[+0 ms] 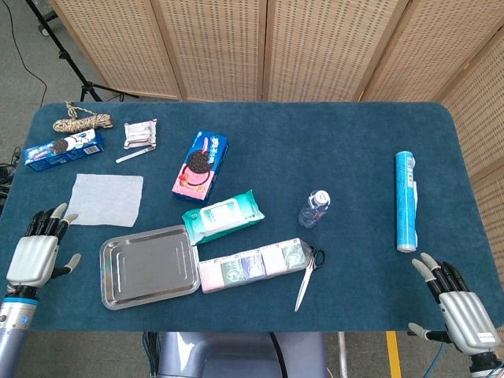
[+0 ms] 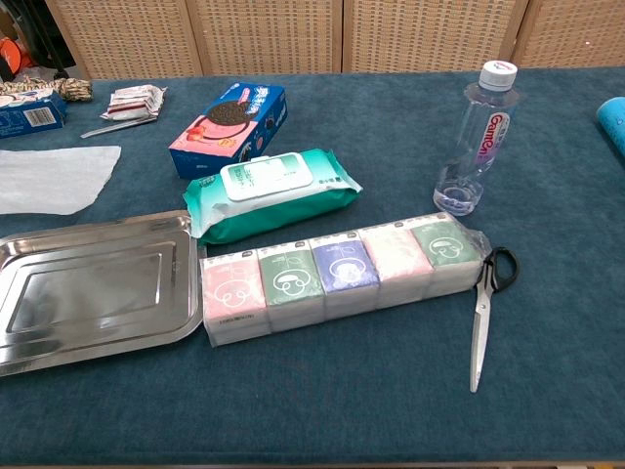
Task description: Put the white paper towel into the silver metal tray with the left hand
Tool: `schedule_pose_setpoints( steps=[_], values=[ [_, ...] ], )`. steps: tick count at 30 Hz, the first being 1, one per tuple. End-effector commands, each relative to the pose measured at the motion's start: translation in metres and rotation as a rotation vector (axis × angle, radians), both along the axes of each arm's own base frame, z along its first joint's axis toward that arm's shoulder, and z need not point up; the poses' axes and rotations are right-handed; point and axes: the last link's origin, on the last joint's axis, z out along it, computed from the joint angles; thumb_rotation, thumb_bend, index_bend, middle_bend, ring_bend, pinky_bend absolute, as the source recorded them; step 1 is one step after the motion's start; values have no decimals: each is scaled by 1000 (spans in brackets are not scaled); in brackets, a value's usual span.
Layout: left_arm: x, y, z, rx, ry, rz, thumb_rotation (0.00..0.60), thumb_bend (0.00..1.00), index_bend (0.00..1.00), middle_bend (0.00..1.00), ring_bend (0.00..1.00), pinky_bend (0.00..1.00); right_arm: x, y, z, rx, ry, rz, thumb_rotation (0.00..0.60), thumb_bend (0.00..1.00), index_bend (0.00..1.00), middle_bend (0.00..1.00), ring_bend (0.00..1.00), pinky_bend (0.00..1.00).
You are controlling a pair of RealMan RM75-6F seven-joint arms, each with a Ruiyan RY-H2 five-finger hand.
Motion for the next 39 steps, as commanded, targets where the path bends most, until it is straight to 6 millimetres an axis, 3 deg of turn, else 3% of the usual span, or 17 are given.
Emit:
schedule_pose_setpoints(
  steps=[1,9,17,28,39],
  values=[
    [-9,8,-6,-19,2,37,545,297,159,0,0,0,0,0,0,-1,0,0,600,0,0,0,0,0],
    [-34,18,-22,-72,-6,132,546,304,159,0,0,0,0,0,2,-7,-5,-1,600,0,0,0,0,0],
    [-49,31,-32,-55,39,141,546,374,162,0,0,0,0,1,2,-8,-6,2,600,0,0,0,0,0],
    [-54,40,-45,-42,45,122,547,396,179,0,0,0,0,1,3,-13,-10,3,600,0,0,0,0,0],
    [-45,64,-58,-55,85,66,550,411,208,0,0,0,-1,0,5,-22,-16,0,600,0,0,0,0,0]
  ],
)
